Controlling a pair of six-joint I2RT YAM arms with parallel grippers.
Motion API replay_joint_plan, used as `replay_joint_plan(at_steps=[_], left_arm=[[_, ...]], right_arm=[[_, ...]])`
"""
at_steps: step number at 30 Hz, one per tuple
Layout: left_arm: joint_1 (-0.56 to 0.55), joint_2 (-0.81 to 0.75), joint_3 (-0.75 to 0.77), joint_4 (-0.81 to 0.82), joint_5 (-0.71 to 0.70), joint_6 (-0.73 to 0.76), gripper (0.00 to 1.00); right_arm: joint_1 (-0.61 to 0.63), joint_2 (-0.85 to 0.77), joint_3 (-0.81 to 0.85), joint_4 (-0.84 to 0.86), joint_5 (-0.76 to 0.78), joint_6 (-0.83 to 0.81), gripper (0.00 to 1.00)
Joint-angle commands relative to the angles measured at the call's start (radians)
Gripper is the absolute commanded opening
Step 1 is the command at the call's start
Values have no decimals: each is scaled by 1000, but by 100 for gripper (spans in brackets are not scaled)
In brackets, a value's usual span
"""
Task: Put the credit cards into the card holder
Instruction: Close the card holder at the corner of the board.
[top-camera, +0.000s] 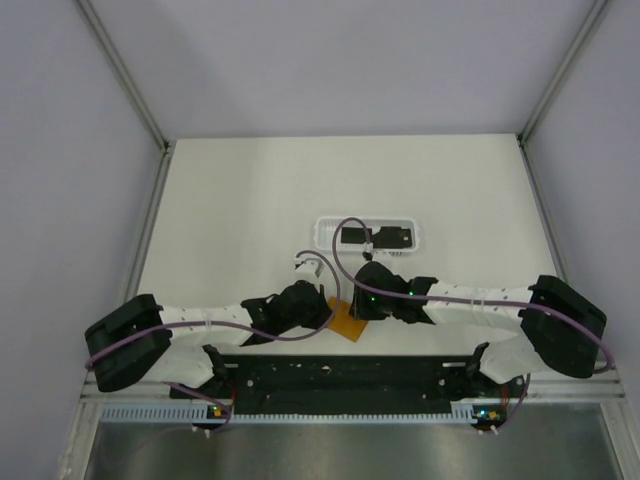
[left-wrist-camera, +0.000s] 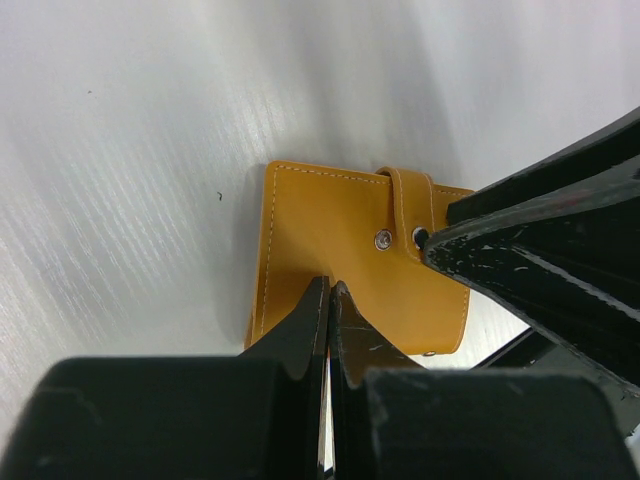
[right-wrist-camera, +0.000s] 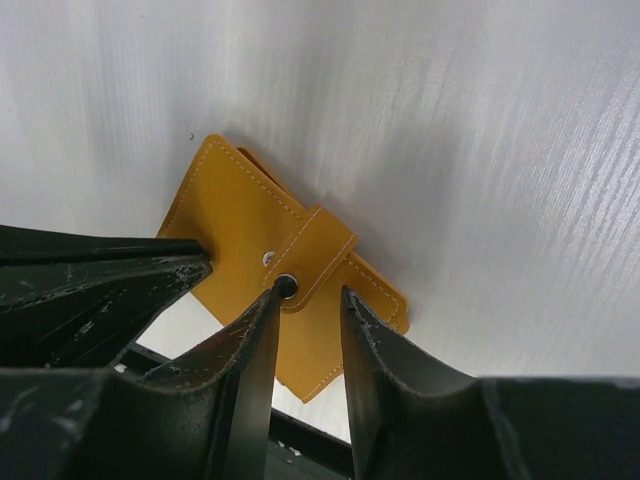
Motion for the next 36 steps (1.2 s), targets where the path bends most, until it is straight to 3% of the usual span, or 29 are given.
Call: replay_joint_plan(at_steps=[1,36], left_arm=[[7,3,-3,-23,-8,24,0],[8,2,0,-24,-2,24,0]], right_arm=[[-9,28,21,43,-20,0,31],[-9,56,41,88,-68,-11,20]])
